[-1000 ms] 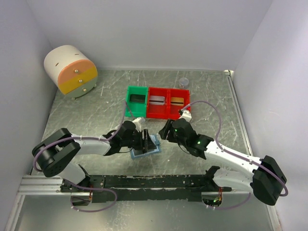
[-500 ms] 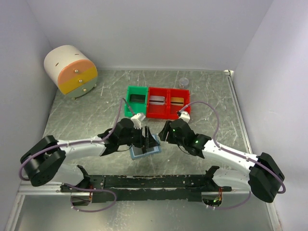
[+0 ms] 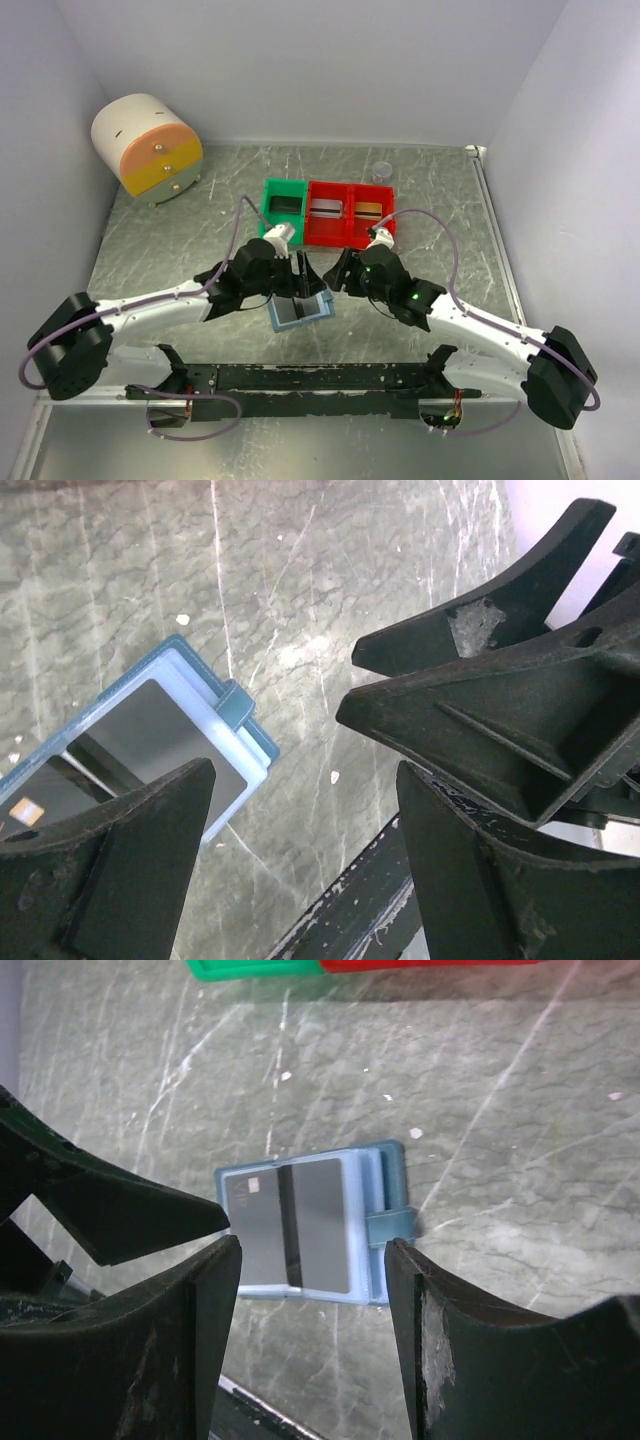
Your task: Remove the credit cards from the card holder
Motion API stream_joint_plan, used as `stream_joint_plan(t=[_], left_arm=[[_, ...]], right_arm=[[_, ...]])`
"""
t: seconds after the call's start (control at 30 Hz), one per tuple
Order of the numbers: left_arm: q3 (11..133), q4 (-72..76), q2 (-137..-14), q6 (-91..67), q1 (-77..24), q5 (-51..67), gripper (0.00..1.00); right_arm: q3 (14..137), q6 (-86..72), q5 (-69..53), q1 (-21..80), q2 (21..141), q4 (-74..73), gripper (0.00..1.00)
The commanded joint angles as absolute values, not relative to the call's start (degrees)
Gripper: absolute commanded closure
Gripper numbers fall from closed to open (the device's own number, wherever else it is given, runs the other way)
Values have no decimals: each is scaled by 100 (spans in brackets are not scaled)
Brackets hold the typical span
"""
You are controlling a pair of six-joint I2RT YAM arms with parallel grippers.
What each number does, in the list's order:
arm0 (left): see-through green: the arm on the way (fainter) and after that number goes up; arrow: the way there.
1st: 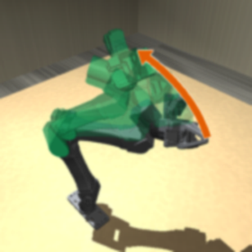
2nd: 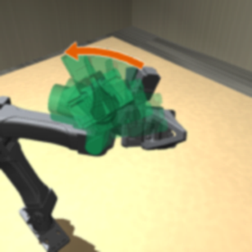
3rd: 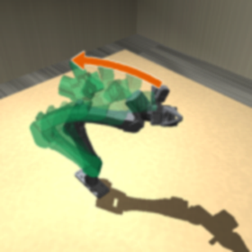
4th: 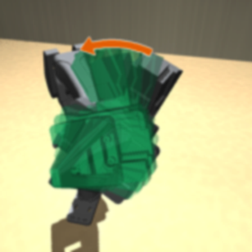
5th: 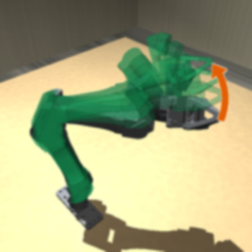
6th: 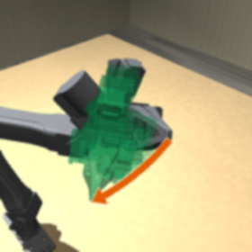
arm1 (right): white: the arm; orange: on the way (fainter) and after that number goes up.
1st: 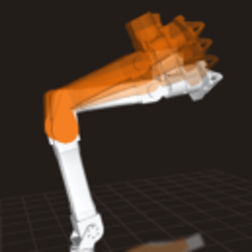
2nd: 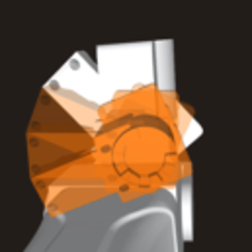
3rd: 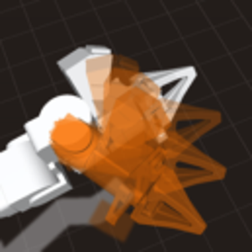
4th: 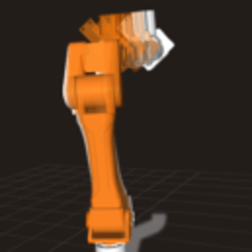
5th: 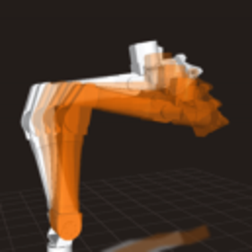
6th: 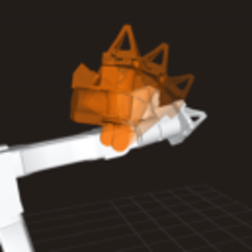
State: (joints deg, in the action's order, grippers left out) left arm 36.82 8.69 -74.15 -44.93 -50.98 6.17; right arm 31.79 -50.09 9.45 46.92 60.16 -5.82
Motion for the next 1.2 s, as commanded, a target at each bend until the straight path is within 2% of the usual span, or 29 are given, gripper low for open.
stream_joint_plan(t=[0.0, 0.17, 0.4, 0.6, 0.93, 1.03, 1.17], left_arm=[[3341, 490, -6690, -4883, -5133, 57, 14], [3101, -812, -5737, -4987, -5098, -980, 6], [3016, -1795, -5353, -4804, -4625, -957, 6], [2625, -1702, -5092, -5033, -4122, -703, 10], [2288, -1093, -4885, -5257, -4076, -326, 20], [2277, -1080, -4903, -5291, -4078, -288, 23], [2276, -785, -4952, -5129, -4078, 62, 25]], right_arm=[[3296, -4833, 513, 4688, 5888, -323, 40], [3246, -4854, -152, 4695, 6052, 185, 42], [3335, -4798, -960, 4821, 6825, 728, 50], [3555, -4720, -1080, 4975, 7387, 867, 56], [4070, -4588, -1227, 5321, 8660, 965, 65], [4302, -4487, -1075, 5314, 8975, 750, 67], [4444, -4442, -291, 5333, 9043, 106, 69]])
